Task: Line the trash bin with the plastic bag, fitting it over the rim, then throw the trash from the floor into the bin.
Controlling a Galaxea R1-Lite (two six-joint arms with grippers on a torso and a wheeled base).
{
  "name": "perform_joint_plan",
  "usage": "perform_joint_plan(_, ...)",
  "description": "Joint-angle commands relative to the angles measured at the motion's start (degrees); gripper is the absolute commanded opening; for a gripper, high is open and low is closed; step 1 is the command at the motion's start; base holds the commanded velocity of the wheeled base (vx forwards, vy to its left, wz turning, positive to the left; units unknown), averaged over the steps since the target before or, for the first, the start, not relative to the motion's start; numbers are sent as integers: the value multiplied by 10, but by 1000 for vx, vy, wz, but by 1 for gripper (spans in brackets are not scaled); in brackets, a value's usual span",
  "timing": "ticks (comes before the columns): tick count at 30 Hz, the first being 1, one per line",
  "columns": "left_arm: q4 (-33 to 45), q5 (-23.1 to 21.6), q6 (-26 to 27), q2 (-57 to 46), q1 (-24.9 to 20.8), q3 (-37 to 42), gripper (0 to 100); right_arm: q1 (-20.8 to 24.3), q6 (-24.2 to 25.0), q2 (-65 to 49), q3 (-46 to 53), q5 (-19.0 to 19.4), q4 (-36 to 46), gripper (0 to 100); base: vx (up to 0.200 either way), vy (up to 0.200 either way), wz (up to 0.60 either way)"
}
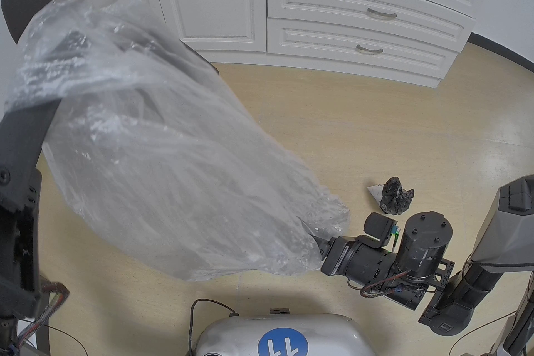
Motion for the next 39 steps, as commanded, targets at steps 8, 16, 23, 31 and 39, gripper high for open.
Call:
perform_joint_plan(8, 0, 0, -1, 4, -2, -1, 0, 0, 0, 1, 0, -1, -10, 100, 0, 0, 0)
perform_joint_plan(16, -1, 0, -1, 4, -5, -2, 0, 0, 0, 1, 1, -1, -10, 100, 0, 0, 0)
perform_joint_plan(23, -3, 0, -1, 5, -5, -2, 0, 1, -3, 1, 2, -2, -10, 0, 0, 0, 0)
perform_joint_plan(31, -4, 0, -1, 5, -12, 0, 0, 1, -1, -3, 1, -2, -10, 0, 0, 0, 0)
perform_joint_plan(39, -2, 1, -8, 11, -11, 1, 0, 1, -18, -16, 0, -10, -10, 0, 0, 0, 0)
